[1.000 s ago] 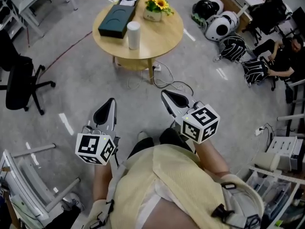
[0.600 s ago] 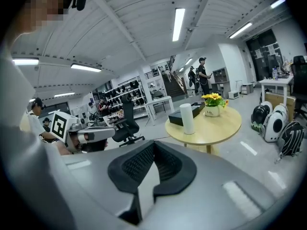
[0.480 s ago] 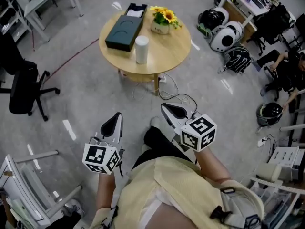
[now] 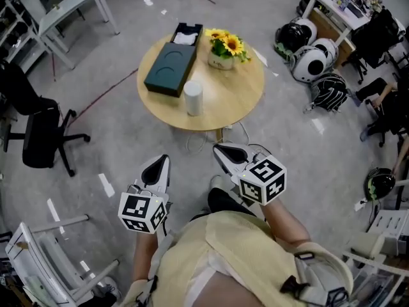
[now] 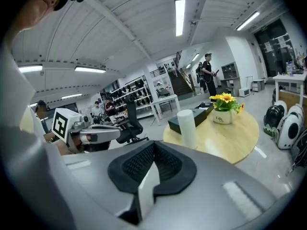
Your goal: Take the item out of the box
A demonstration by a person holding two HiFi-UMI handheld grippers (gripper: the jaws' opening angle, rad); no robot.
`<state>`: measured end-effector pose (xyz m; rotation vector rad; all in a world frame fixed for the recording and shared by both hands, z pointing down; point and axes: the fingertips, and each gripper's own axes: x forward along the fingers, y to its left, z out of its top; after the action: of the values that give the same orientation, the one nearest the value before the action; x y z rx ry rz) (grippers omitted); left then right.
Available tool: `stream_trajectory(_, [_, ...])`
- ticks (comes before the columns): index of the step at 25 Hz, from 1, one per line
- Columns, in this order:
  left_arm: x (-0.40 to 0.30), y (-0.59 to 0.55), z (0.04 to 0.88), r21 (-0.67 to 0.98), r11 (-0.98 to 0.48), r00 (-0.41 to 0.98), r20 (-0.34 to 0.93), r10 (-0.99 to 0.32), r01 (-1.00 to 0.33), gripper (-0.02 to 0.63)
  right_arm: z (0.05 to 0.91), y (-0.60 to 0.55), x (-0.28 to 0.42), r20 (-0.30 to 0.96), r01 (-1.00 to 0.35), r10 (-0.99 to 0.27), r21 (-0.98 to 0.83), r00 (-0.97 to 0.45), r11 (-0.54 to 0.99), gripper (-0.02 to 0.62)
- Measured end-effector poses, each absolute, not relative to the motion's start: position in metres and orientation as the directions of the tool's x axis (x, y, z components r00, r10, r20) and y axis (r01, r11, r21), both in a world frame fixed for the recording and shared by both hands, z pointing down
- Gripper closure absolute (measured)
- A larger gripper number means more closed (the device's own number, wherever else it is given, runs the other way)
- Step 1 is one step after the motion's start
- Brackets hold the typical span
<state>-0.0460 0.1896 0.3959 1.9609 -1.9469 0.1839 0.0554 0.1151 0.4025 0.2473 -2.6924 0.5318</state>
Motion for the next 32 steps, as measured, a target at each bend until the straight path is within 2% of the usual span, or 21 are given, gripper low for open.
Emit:
stream_trajectory(7, [-0.062,0.138,0.382,0.139,0.025,0.025,0.341,-0.94,-0.99,0.594,0.399,0.068,0.036,0.388,-0.219,-0.075,-0.341,-0.919,0.914,0.592])
stream_trajectory(8, [-0.065,0.133,0.38,0.139,0.029,0.02,0.338,-0.941,-0.99,0.558,0.399,0.061,0.033,0.386,-0.215,-0.072,-0.341,-0.92,0.915,0.592])
stream_trajectory(15, [-0.086,0.093,0.377,0.104,0.054,-0.015,0.343,-0.939,-0.993,0.514,0.397,0.023,0.02,0.368,-0.181,-0.048,-0.337,-0.929,0.924,0.592])
stream_trajectory(21, [-0.091,0.076,0.387,0.03,0.007,0.005,0.403,-0.915,-1.0,0.466,0.397,-0.005,0.019,0.359,-0.192,-0.063,-0.335,-0.931,0.922,0.592])
stream_trajectory(24, [-0.102,0.068,0.387,0.02,0.015,-0.006,0.404,-0.915,-1.0,0.465,0.402,-0.012,0.019,0.365,-0.202,-0.068,-0.344,-0.928,0.917,0.592])
stream_trajectory(26, [-0.108,0.058,0.385,-0.001,0.006,-0.006,0.406,-0.914,-1.0,0.437,0.406,-0.016,0.019,0.372,-0.211,-0.07,-0.354,-0.925,0.911,0.592])
stream_trajectory(32, [-0.144,0.011,0.375,-0.106,-0.081,0.03,0.419,-0.908,-0.991,0.417,0.415,-0.036,0.012,0.391,-0.256,-0.103,-0.362,-0.915,0.896,0.592])
